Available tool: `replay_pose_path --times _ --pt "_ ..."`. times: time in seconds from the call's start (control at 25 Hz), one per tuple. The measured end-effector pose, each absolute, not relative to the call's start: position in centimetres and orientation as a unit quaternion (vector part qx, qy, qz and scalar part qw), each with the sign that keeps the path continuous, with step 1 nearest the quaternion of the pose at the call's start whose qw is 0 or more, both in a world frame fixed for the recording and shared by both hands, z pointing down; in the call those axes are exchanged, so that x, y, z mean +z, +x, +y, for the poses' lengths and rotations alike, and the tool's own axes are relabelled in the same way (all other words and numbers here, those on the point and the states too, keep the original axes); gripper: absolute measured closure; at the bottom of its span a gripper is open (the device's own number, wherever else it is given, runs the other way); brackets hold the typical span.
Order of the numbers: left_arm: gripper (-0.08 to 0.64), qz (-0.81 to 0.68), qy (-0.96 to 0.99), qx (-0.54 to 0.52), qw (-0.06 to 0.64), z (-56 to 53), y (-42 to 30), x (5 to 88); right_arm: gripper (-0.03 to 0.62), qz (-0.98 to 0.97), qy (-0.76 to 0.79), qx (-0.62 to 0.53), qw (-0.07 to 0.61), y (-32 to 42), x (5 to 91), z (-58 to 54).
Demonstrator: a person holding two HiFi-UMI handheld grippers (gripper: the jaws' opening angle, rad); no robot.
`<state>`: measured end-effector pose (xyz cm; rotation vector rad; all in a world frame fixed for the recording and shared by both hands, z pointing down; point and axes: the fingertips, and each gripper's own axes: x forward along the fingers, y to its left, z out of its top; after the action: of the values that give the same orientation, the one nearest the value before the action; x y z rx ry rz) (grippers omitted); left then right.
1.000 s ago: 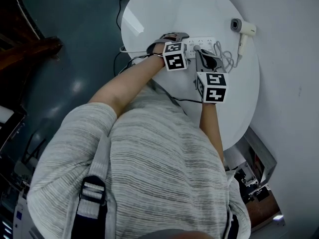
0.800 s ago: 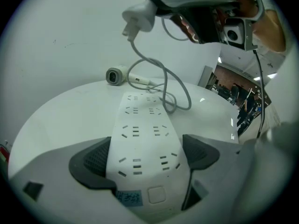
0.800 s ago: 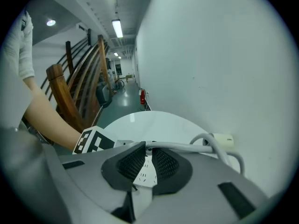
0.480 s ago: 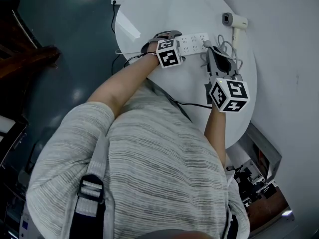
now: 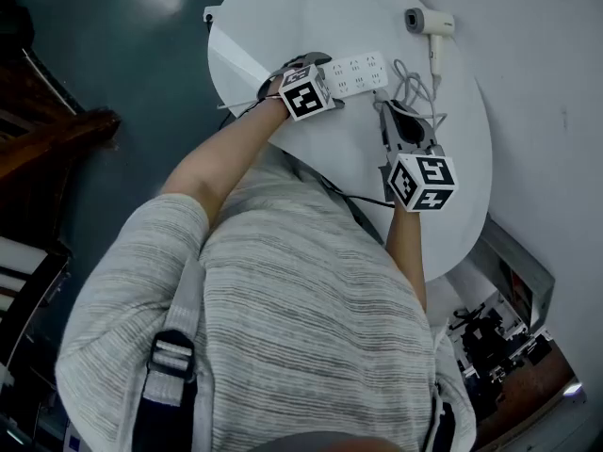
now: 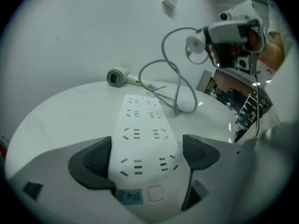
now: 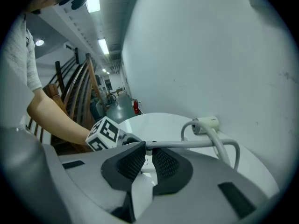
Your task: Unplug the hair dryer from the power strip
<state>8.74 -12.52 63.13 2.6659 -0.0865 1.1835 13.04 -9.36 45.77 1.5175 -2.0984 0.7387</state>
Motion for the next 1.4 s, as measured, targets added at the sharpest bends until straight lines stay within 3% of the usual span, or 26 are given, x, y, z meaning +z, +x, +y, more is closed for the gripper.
replay_pose_path --times 0.44,0.48,0.72,0.8,1.4 --pt "0.103 -0.076 0.947 0.290 0.111 -10.8 6.4 55.0 0.537 -0.744 0.528 0.309 0.269 13.4 53.7 -5.6" --pt "0.128 -0.073 0.949 0.285 0.110 -9.9 6.0 54.5 0.537 -0.745 0.524 0.312 0.270 13.3 54.3 -5.5" --pt "0.481 -0.067 0.950 0.272 0.137 -6.5 4.6 52.5 0.537 -0.751 0.502 0.327 0.279 12.4 57.1 -5.2" --pt "0.546 -0.061 0.952 0.265 0.142 -6.1 4.7 51.9 0.537 -0.751 0.499 0.331 0.278 12.2 57.7 -5.2" --pt "0.552 -0.035 0.966 0.202 0.159 -4.4 6.2 47.0 0.516 -0.771 0.548 0.278 0.164 13.9 49.2 -4.4"
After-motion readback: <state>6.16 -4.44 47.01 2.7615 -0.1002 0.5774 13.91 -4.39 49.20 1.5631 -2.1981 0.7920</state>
